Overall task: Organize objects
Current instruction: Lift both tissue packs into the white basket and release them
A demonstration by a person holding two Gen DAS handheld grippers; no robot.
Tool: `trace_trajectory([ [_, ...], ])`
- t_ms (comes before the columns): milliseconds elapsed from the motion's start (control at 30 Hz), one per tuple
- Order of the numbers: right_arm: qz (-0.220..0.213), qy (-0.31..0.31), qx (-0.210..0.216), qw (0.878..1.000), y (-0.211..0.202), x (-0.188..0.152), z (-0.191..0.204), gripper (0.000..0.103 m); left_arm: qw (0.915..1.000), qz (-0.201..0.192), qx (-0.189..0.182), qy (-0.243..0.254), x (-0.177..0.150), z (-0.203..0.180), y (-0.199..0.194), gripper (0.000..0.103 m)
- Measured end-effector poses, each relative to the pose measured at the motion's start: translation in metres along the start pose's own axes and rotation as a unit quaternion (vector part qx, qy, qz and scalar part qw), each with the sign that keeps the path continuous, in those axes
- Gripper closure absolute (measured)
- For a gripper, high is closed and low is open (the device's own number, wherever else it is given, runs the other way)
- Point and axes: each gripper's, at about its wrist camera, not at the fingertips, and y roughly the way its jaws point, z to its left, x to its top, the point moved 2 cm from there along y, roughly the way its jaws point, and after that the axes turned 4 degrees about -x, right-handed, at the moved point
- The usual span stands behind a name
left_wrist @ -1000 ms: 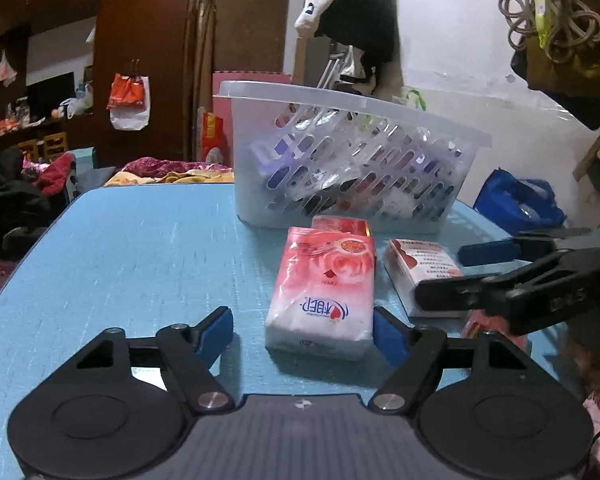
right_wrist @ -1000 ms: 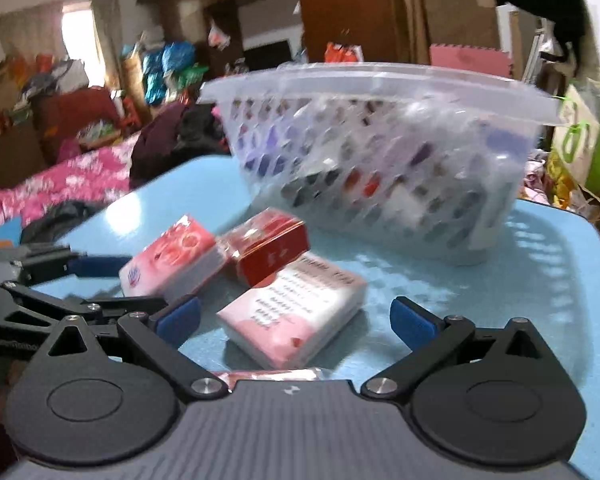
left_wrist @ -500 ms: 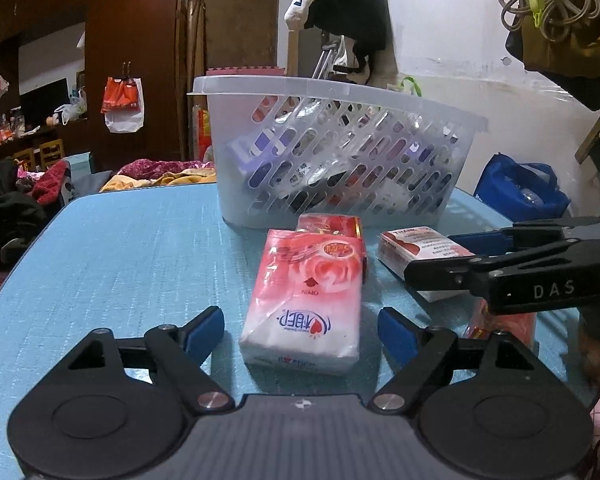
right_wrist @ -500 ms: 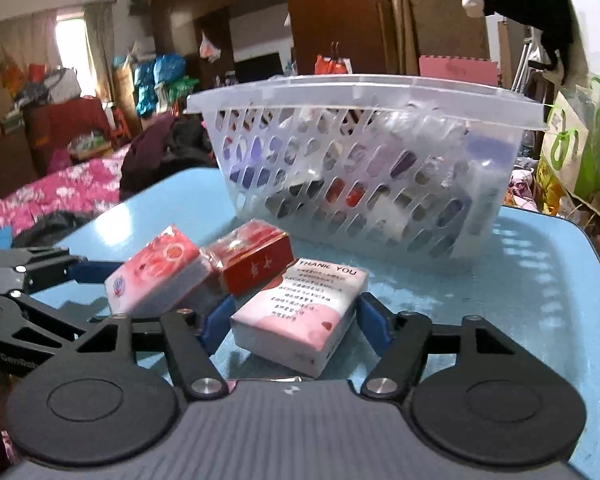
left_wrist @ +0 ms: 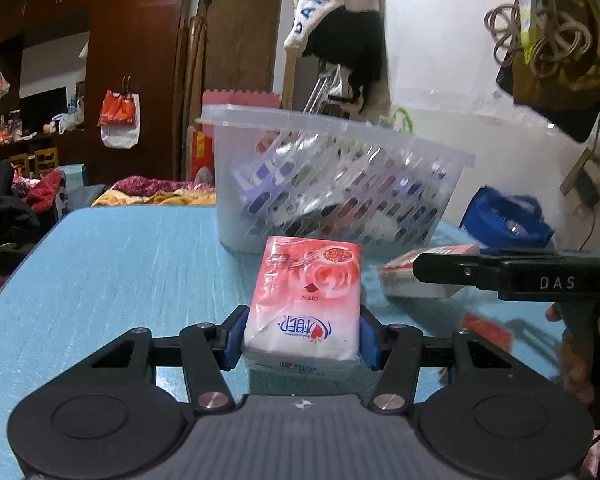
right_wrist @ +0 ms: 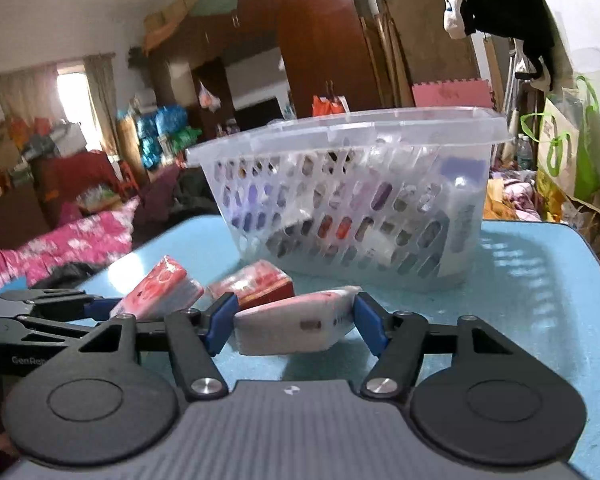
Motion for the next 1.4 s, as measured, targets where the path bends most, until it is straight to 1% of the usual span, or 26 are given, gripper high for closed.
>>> trace_trajectory([
  [133,-0.021,-0.002,0.007,1.0,-0.011,-0.001,0.002,0.037,0.9997,-0.02,-0.01,-0.006,0.007,0.0,-0.01,0.044],
  [267,-0.037,-0.01,0.003,0.999,-0.023,0.007,0.008,0.039,0.9994,-0.029,-0.018,-0.011,0.016,-0.001,-0.015,0.044],
  [333,-0.045,-0.018,-0.003,0.999,-0.028,0.016,0.01,0.039,0.9991,-0.034,-0.023,-0.014,0.022,-0.001,-0.017,0.044],
  [467,-0.063,-0.025,0.001,0.998,-0.041,0.039,0.013,0.039,0.9981,-0.047,-0.031,-0.026,0.041,0.003,-0.023,0.044],
  [533,-0.078,-0.038,-0.005,0.996,-0.047,0.056,0.017,0.039,0.997,-0.057,-0.043,-0.028,0.055,0.004,-0.027,0.044],
  [600,-0.087,-0.047,-0.008,0.995,-0.047,0.078,0.019,0.039,0.9964,-0.066,-0.051,-0.013,0.076,0.002,-0.026,0.044],
  [733,-0.094,-0.067,-0.047,0.992,-0.025,0.127,0.021,0.039,0.9956,-0.078,-0.049,-0.013,0.132,-0.001,-0.012,0.044],
  [800,-0.088,-0.074,-0.068,0.991,-0.007,0.147,0.018,0.039,0.9967,-0.069,-0.039,-0.019,0.155,-0.001,0.004,0.044],
  [867,-0.085,-0.081,-0.092,0.989,0.011,0.16,0.013,0.039,0.9967,-0.064,-0.038,-0.033,0.173,0.001,0.023,0.044],
  [900,-0.076,-0.083,-0.1,0.989,0.021,0.165,0.01,0.039,0.9972,-0.058,-0.032,-0.036,0.179,0.002,0.034,0.043],
  [933,-0.06,-0.083,-0.103,0.989,0.032,0.168,0.007,0.039,0.9983,-0.045,-0.026,-0.027,0.184,0.001,0.047,0.033],
  [967,-0.056,-0.08,-0.106,0.99,0.038,0.169,0.004,0.039,0.9992,-0.032,-0.019,-0.017,0.185,-0.001,0.059,0.027],
  [1000,-0.063,-0.078,-0.115,0.988,0.044,0.169,0.001,0.035,0.9997,-0.02,-0.007,-0.011,0.186,-0.001,0.072,0.02],
  [1033,-0.064,-0.084,-0.133,0.985,0.048,0.167,0.0,0.029,0.9999,-0.006,0.008,-0.012,0.186,0.0,0.084,0.018],
  [1067,-0.057,-0.093,-0.146,0.983,0.051,0.164,-0.002,0.01,0.9996,0.01,0.017,-0.019,0.185,0.002,0.093,0.018],
  [1100,-0.052,-0.097,-0.152,0.982,0.054,0.162,-0.003,0.005,0.9991,0.022,0.018,-0.031,0.183,0.005,0.1,0.018],
  [1133,-0.05,-0.091,-0.154,0.983,0.051,0.159,-0.005,0.005,0.9989,0.024,0.012,-0.038,0.18,0.006,0.099,0.018],
  [1167,-0.046,-0.079,-0.147,0.985,0.046,0.156,-0.008,0.005,0.9991,0.016,0.001,-0.04,0.177,0.006,0.093,0.018],
  [1233,-0.043,-0.063,-0.113,0.991,0.028,0.145,-0.01,0.004,0.9992,-0.005,-0.014,-0.038,0.166,0.004,0.072,0.018],
  [1300,-0.053,-0.057,-0.093,0.993,0.004,0.134,-0.009,0.0,0.9993,-0.021,-0.02,-0.023,0.153,-0.001,0.048,0.017],
  [1333,-0.061,-0.054,-0.086,0.993,-0.009,0.124,-0.008,0.0,0.9993,-0.027,-0.021,-0.012,0.145,-0.005,0.037,0.014],
  [1400,-0.059,-0.055,-0.072,0.994,-0.023,0.106,-0.007,0.0,0.9993,-0.029,-0.022,0.004,0.126,-0.009,0.021,0.011],
])
